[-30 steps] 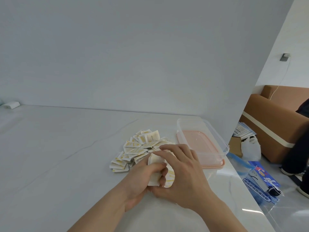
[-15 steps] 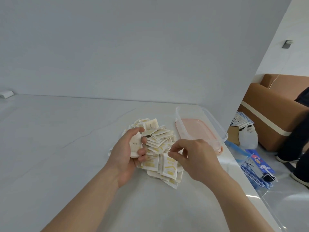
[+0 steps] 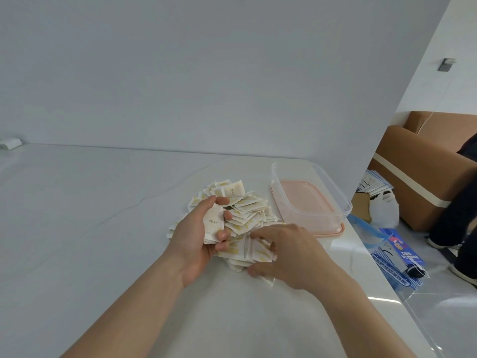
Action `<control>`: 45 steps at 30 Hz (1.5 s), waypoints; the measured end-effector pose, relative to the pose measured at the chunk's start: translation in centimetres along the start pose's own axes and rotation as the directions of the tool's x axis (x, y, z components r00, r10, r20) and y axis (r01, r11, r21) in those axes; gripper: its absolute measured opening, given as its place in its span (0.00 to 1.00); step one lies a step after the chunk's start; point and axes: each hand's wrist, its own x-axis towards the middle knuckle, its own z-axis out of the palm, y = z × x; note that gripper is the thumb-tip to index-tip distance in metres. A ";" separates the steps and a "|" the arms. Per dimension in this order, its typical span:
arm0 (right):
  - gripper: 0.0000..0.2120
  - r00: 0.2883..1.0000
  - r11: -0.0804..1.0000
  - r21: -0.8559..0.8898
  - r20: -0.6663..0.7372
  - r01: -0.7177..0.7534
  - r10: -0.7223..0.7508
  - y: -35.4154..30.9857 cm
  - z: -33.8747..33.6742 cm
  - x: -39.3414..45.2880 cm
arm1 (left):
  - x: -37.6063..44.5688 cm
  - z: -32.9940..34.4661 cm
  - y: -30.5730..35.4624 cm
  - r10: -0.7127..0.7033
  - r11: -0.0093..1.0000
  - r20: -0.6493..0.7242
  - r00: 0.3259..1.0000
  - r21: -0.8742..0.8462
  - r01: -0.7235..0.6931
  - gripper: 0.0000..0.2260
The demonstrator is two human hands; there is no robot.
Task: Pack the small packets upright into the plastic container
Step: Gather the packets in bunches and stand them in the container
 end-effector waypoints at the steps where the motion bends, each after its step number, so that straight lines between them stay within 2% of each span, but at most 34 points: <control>1: 0.26 1.000 0.999 0.048 0.012 -0.005 0.005 0.1 -0.2 0.0 | 0.0 0.0 0.0 -0.004 1.000 0.000 1.000 0.006 0.004 0.11; 4: 0.20 0.998 0.985 0.168 0.044 -0.040 0.033 0.5 -0.8 -0.1 | 0.0 0.0 0.0 -0.012 1.000 -0.001 1.000 0.026 0.012 0.12; 7: 0.09 0.999 0.985 0.171 -0.035 -0.006 0.012 1.0 -0.9 -0.1 | -0.1 0.1 0.1 -0.011 0.998 0.003 1.000 0.059 0.011 0.12; 10: 0.10 0.996 0.989 0.146 -0.086 -0.003 0.016 1.4 -0.8 0.1 | -0.2 0.2 0.0 -0.020 0.997 0.012 1.000 0.075 0.019 0.12; 12: 0.11 0.983 0.983 0.180 -0.168 -0.041 0.071 1.6 -0.8 0.2 | -0.2 0.3 0.0 -0.044 0.997 0.029 0.999 0.068 0.042 0.12; 14: 0.12 0.944 0.972 0.233 -0.311 -0.033 0.107 1.8 -0.9 0.2 | -0.4 0.4 -0.1 -0.072 0.997 0.035 0.997 0.041 0.071 0.13; 16: 0.11 0.876 0.962 0.272 -0.471 0.031 0.105 1.3 -1.0 0.1 | -0.5 0.6 -0.2 -0.101 0.994 0.045 0.994 -0.029 0.103 0.14; 20: 0.14 0.761 0.932 0.239 -0.646 0.272 -0.056 -1.4 0.3 0.0 | -0.8 1.1 -1.1 -0.144 0.982 0.069 0.987 -0.114 0.152 0.20; 22: 0.17 0.749 0.913 0.218 -0.650 0.346 -0.128 -2.3 1.6 0.0 | -1.0 1.5 -1.5 -0.151 0.979 0.092 0.984 -0.122 0.161 0.25; 26: 0.19 0.739 0.937 0.192 -0.668 0.293 -0.094 -2.5 2.6 0.4 | -0.9 1.4 -1.5 -0.152 0.973 0.094 0.984 -0.158 0.165 0.29; 31: 0.18 0.801 0.893 0.335 -0.597 0.301 -0.046 -2.7 2.8 0.3 | -0.9 1.7 -1.8 -0.120 0.981 0.112 0.986 -0.140 0.136 0.34; 36: 0.19 0.812 0.901 0.348 -0.584 0.258 -0.007 -3.3 2.5 0.0 | -1.2 1.9 -1.4 -0.092 0.983 0.142 0.986 -0.145 0.113 0.20; 39: 0.16 0.785 0.901 0.305 -0.617 0.308 -0.060 -3.0 1.6 -0.2 | -0.9 1.5 -0.9 -0.081 0.982 0.058 0.995 -0.165 0.090 0.13; 41: 0.13 0.774 0.919 0.290 -0.632 0.268 -0.026 -2.1 1.1 0.0 | -0.4 0.9 -0.1 -0.055 0.970 -0.006 0.998 -0.237 0.052 0.09; 43: 0.16 0.803 0.953 0.235 -0.596 0.190 -0.013 -1.0 1.1 0.3 | 0.2 0.1 0.7 0.008 0.952 -0.086 0.996 -0.304 -0.034 0.03; 45: 0.23 0.873 0.985 0.089 -0.481 0.146 -0.086 -0.4 1.8 0.4 | 0.7 -0.8 1.4 0.055 0.935 -0.152 0.987 -0.338 -0.104 0.05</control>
